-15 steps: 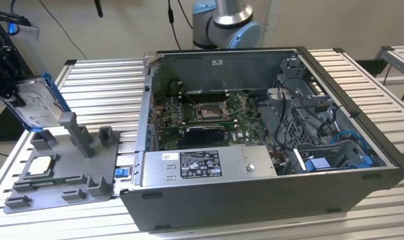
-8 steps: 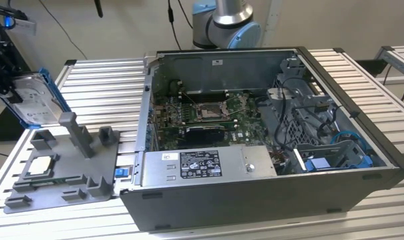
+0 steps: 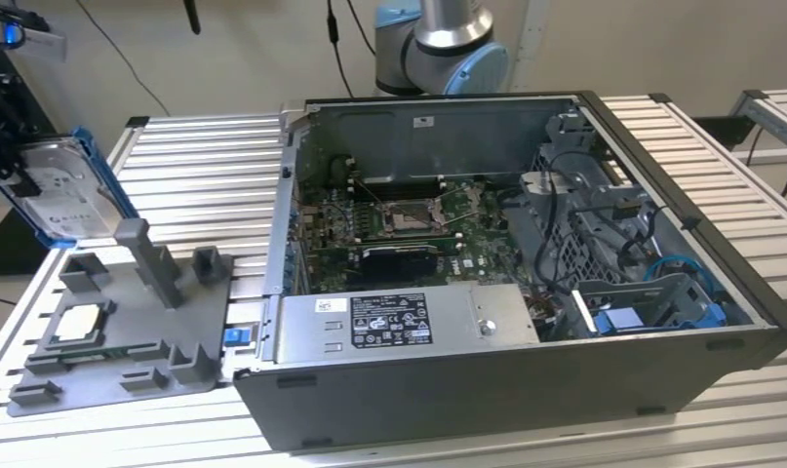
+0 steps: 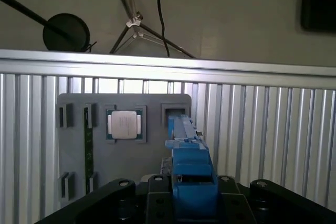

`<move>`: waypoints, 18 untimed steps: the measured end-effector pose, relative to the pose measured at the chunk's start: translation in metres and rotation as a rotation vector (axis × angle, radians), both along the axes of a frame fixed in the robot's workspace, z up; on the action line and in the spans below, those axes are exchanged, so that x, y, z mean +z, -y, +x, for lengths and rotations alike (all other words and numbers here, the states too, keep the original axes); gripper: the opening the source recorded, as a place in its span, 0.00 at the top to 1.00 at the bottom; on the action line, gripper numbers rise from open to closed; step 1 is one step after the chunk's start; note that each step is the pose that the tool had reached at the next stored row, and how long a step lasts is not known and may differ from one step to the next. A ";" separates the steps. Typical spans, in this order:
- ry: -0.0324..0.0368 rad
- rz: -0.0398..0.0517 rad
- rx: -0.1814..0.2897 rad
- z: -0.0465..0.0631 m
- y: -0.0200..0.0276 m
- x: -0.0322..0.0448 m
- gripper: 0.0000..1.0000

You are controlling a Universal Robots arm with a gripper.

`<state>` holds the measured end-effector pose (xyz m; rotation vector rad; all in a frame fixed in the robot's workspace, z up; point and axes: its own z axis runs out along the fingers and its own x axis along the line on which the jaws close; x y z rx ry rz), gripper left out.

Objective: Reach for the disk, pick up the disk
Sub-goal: 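Pick up the disk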

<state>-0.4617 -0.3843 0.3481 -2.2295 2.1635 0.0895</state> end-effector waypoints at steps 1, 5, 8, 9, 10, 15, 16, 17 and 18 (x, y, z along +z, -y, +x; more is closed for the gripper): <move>-0.0001 -0.0001 0.000 0.000 0.0000 0.0006 1.00; -0.0001 -0.0001 0.000 0.000 0.0000 0.0024 1.00; -0.0001 -0.0001 0.000 0.000 0.0000 0.0033 1.00; -0.0001 0.0000 0.000 0.000 -0.0001 0.0035 1.00; -0.0001 -0.0001 0.000 0.000 -0.0001 0.0039 1.00; -0.0007 -0.0003 0.000 0.000 0.0000 0.0054 1.00; -0.0004 -0.0002 0.000 0.000 0.0000 0.0060 1.00; -0.0001 -0.0001 0.000 0.000 0.0000 0.0061 1.00; 0.0000 0.0000 0.000 0.000 0.0000 0.0063 1.00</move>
